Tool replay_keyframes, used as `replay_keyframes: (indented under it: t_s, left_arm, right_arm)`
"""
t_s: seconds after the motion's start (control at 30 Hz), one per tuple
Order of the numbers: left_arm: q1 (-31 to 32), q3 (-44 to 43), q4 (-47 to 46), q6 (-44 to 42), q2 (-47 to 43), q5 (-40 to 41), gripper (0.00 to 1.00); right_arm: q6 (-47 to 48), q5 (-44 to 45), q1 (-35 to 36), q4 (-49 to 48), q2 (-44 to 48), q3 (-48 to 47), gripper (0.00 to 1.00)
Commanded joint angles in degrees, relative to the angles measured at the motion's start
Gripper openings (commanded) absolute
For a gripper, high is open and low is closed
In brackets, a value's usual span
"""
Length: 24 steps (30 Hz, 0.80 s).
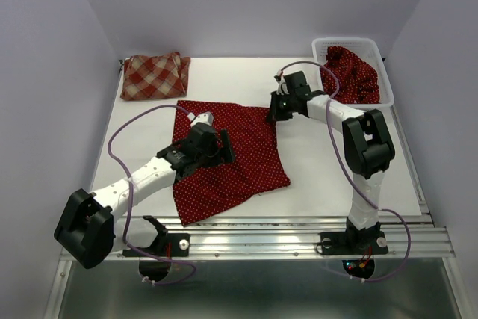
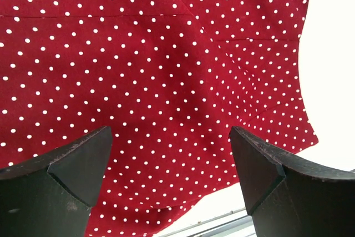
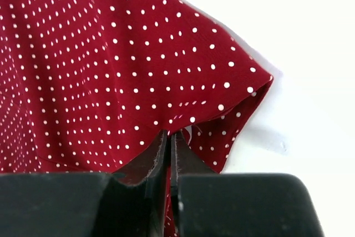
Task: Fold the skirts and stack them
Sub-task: Flatten the skirt out
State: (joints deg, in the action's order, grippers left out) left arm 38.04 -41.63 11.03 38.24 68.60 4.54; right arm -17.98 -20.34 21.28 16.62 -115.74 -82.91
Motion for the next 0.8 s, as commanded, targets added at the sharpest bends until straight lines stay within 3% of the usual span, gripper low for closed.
replay_keyframes:
  t_s: [0.0,0.47,0.67,0.7,0.77]
  left_arm:
    - [0.10,-2.41,1.10,-0.01,-0.92,1.79,0.99]
    - [-3.50,-6.45,3.21,-2.64,0.04,5.57,0.99]
    - [-3.68,-9.26,3.47,-4.14,3.90,6.54,0.99]
    - [-3.68,-9.61,3.65,-4.05,4.35,6.71,0.99]
    - [-3.76,-10.05,3.74,-3.87,5.31,6.71,0.99]
  right_arm:
    - [-0.74,4.33,0.26,-0.10,2.98,-5.31,0.04]
    - [-9.79,11.63,-2.72,0.52,-4.14,-20.01,0.01]
    - [-8.75,10.40,-4.23,0.60,-10.72,-26.15,0.02]
    - [-8.22,10.49,-4.75,0.52,-11.60,-26.94,0.04]
    - [-5.94,10.41,-4.75,3.04,-14.41,-30.27,0.33]
